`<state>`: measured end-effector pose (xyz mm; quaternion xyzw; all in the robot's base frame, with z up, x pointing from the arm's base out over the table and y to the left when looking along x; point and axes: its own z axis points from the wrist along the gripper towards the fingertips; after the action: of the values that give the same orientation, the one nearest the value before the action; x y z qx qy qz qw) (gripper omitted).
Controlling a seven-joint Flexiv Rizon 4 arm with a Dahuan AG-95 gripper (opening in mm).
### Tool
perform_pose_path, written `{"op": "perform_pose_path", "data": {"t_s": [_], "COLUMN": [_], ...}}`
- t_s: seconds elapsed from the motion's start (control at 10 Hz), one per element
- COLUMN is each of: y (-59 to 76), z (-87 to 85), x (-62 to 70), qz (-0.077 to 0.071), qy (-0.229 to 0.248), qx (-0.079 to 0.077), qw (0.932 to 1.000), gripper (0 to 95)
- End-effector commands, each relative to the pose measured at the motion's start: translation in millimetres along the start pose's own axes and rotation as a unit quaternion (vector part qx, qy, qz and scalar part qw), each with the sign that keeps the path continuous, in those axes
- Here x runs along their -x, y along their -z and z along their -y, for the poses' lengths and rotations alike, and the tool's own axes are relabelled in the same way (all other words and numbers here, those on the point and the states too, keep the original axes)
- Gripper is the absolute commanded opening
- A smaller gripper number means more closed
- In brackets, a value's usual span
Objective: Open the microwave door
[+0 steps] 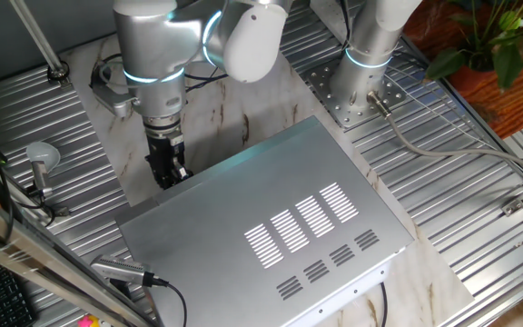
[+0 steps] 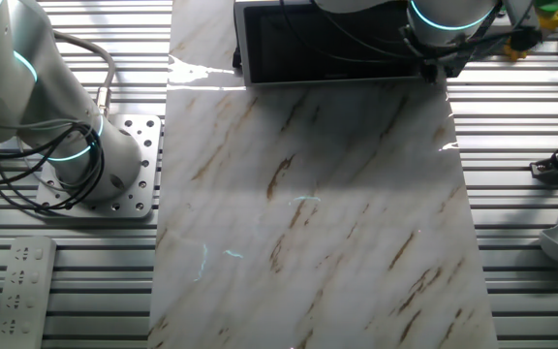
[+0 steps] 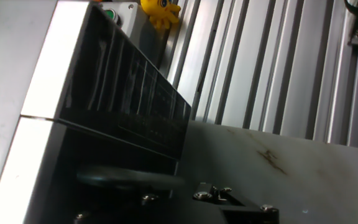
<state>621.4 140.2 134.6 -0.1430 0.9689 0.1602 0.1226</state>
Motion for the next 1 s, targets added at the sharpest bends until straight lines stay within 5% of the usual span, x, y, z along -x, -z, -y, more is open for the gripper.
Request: {"op": "perform_pose_path", "data": {"t_s": [0.1,0.2,0.5,0.6,0.8,0.9,1.0], "y": [1.1,1.1,0.9,-0.7,-3.5,-2.9,-1.8], "z": [6.5,6.9,7.2,5.2,2.6,2.9,5.4], "x": [2.0,1.8,2.1,3.7,5.4,3.6,-4.7], "qz": [0.001,-0.002,0.001,0.002,0.0,-0.003,0.0], "qy": [-0.006,-0.004,-0.022,-0.022,-0.016,-0.011,-0.006], "qx": [0.012,0.004,0.009,0.01,0.01,0.005,0.005], "qw": [0.9999,1.0,0.9997,0.9997,0.9998,0.9999,1.0], "gripper": [0.0,0.0,0.0,19.0,19.0,38.0,38.0]}}
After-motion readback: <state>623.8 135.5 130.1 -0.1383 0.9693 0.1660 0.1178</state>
